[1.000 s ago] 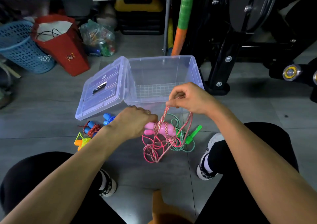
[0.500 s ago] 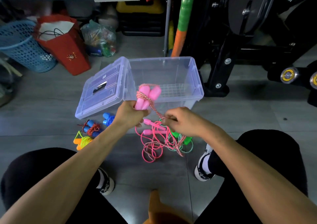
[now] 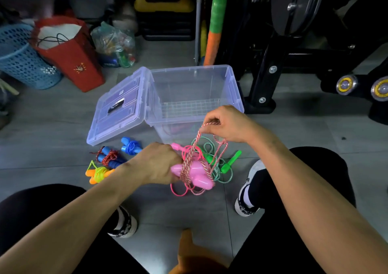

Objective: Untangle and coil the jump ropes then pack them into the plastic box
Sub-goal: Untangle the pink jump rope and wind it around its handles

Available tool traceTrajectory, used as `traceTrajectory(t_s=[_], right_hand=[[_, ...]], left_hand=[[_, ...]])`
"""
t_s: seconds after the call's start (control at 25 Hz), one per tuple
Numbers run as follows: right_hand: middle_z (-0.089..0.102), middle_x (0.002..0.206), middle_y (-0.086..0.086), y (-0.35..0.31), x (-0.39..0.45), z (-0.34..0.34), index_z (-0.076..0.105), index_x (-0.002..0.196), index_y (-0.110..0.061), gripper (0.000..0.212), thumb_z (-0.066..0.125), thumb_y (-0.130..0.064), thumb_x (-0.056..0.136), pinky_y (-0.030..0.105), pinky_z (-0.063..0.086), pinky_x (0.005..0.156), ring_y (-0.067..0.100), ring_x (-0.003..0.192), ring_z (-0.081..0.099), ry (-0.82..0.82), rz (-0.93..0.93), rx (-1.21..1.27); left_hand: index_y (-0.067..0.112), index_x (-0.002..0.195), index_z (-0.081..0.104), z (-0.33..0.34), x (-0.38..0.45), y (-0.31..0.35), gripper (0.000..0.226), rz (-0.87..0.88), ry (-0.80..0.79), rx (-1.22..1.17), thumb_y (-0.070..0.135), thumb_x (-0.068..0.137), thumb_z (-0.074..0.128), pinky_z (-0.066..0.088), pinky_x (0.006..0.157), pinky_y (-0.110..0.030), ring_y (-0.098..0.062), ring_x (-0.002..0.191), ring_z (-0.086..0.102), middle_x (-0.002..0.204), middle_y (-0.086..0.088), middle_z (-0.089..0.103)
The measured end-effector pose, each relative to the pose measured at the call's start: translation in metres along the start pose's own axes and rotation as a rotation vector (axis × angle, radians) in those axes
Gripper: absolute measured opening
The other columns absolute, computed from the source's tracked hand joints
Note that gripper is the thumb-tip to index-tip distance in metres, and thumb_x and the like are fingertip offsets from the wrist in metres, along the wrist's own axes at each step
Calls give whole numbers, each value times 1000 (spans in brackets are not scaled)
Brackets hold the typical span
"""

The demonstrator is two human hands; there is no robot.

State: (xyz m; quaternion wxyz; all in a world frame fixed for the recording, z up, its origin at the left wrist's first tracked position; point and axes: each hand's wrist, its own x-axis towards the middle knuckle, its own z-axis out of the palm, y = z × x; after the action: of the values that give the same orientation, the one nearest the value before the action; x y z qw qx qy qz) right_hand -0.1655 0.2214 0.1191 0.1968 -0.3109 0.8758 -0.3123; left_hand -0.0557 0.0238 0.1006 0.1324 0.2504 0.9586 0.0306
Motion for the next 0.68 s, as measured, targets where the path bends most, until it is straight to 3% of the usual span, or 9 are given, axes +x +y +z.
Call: traceTrajectory(t_s=[0.08,0.16,0.24,0.28,0.36,0.44,0.52,0.6,0.68], right_hand=[[60,63,-2,14,-4,3,72,81,-15,22,69,-36,88,26,41,57,9,57,50,-55,50,35],[58,59,-6,24,-12,10,72,82,-17,23,64,-36,92,23,42,55,2,53,49,-74,90,115],[61,62,-5,28,-18,23,73,84,-20,23,60,-36,94,23,44,55,2,55,53,-106,89,125],[62,64,-4,27,-19,31,72,83,-23,22,59,-36,95,27,45,57,5,57,53,-126,85,124],[56,62,-5,21,-21,43,67,74,-35,25,56,-38,96,30,43,58,10,58,48,-148,68,142],[49,59,-7,15,-19,49,59,65,-38,32,54,-39,97,30,38,57,8,57,43,-152,41,122],[47,59,-5,7,-17,47,54,62,-32,35,54,-37,97,30,37,57,8,56,41,-151,24,76],[47,57,-3,-2,-16,45,51,62,-24,37,54,-40,95,32,35,56,10,54,39,-129,10,42],[54,61,0,-14,-16,43,58,70,-16,34,57,-42,93,33,38,56,10,56,43,-101,-22,37]], left_hand=[[16,62,54,5,-16,-21,27,-21,246,-324,41,70,62,38,49,-23,-20,48,49,56,1,55],[15,58,52,7,-24,-30,31,-193,439,-670,31,69,77,32,45,-17,-5,46,34,49,9,44],[7,65,60,0,-22,-25,28,-427,487,-979,15,70,86,34,47,-16,-2,49,37,53,11,48],[0,73,64,-3,-20,-24,20,-493,506,-1136,8,74,82,40,50,-17,-6,50,46,58,1,56],[-4,87,65,-8,-18,-23,11,-557,526,-1371,2,82,73,50,56,-25,-15,56,56,68,-11,64],[0,91,65,-9,-18,-29,5,-577,513,-1517,2,86,64,51,61,-30,-17,59,57,72,-6,67],[4,91,66,-6,-18,-37,9,-608,482,-1480,0,91,58,51,61,-27,-17,61,58,71,-1,68],[9,89,67,2,-19,-46,7,-645,457,-1055,9,91,60,54,61,-28,-24,66,62,73,-3,69],[10,95,66,13,-18,-52,15,-624,347,-548,22,88,60,53,70,-38,-34,81,65,85,-10,69]])
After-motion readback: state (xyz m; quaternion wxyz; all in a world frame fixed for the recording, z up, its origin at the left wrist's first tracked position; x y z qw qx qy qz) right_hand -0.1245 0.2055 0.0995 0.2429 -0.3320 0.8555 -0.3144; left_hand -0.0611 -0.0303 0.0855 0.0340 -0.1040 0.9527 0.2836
